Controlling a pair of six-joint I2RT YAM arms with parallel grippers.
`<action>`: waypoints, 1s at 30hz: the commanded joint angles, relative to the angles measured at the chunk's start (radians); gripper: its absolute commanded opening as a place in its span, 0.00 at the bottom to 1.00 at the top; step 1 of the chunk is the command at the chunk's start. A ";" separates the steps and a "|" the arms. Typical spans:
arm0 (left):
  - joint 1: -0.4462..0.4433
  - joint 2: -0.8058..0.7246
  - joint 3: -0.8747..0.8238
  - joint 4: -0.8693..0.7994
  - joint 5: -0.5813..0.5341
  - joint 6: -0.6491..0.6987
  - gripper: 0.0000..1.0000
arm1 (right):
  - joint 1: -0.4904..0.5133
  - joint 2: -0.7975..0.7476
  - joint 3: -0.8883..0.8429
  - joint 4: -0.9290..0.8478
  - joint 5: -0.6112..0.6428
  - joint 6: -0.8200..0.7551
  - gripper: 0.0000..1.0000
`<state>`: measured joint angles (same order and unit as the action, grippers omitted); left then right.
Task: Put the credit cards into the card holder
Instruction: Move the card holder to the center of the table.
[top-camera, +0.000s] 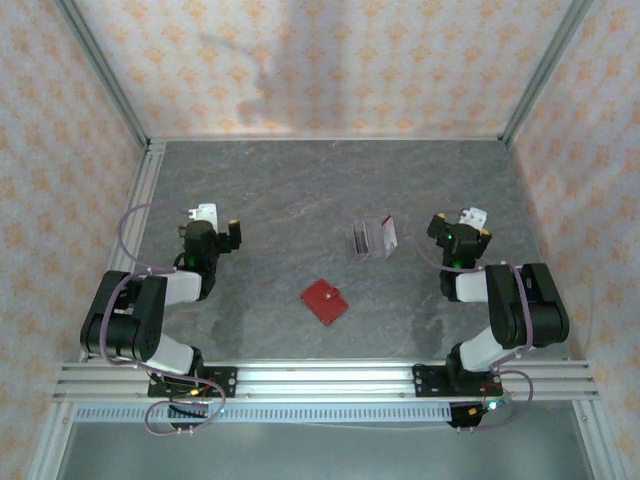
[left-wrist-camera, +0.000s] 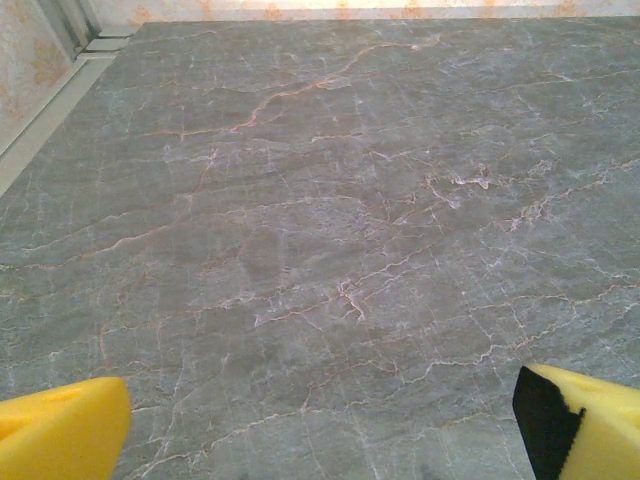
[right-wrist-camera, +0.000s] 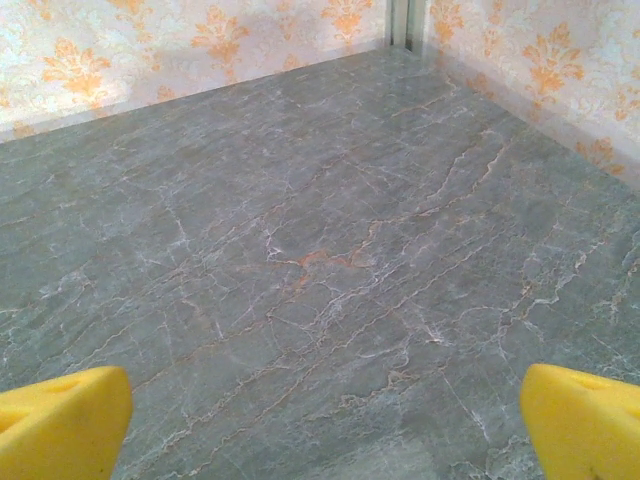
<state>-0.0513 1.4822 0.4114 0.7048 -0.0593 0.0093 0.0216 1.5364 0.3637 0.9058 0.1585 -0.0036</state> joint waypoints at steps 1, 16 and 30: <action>0.008 0.014 0.023 0.023 -0.001 0.011 1.00 | 0.004 -0.002 -0.012 0.028 0.026 0.016 0.99; -0.012 -0.148 0.380 -0.746 -0.112 -0.094 1.00 | 0.010 -0.338 0.006 -0.249 0.112 0.029 0.99; -0.068 -0.450 0.509 -1.280 0.278 -0.534 1.00 | -0.081 -0.715 0.415 -1.200 0.237 0.623 0.99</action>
<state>-0.0998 1.0847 0.9604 -0.4232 0.0834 -0.3985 -0.0502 0.7856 0.6796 -0.0257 0.5522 0.5537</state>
